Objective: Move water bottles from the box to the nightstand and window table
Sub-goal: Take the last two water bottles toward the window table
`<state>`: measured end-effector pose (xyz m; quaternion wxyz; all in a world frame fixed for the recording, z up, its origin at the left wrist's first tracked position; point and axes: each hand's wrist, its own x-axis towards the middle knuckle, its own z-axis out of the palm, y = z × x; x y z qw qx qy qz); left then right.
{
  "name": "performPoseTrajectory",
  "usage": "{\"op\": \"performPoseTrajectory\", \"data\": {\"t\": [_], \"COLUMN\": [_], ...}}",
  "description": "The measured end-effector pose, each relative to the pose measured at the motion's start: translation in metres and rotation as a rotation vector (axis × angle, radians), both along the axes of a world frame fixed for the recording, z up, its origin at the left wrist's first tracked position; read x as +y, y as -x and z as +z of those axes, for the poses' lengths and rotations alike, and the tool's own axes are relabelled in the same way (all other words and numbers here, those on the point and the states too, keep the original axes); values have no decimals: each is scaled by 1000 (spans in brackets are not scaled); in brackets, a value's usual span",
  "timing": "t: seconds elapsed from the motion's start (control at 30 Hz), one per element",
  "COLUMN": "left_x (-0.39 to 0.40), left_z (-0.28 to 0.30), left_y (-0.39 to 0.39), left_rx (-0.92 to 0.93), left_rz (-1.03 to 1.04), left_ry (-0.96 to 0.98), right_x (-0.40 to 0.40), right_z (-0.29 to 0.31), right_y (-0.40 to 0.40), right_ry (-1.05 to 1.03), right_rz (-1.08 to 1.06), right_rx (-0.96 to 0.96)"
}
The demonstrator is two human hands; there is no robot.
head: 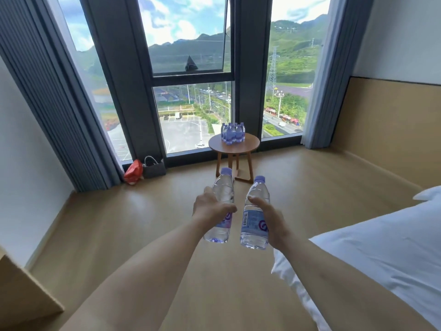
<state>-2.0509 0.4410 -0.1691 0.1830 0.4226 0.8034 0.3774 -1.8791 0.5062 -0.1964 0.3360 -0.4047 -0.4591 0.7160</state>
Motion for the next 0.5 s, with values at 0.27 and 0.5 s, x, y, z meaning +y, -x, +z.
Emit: {"op": "performPoseTrajectory", "data": {"t": [0.27, 0.5], "left_x": [142, 277], "left_z": [-23, -49], "left_y": [82, 180], "left_rx": [-33, -105], "left_rz": [-26, -104], "left_ry": [7, 9], "right_x": [135, 260], "right_z": [-18, -27], "right_y": [90, 187], "right_ry": [-21, 5], "right_rz": [-12, -96], "right_rx": [-27, -63]}}
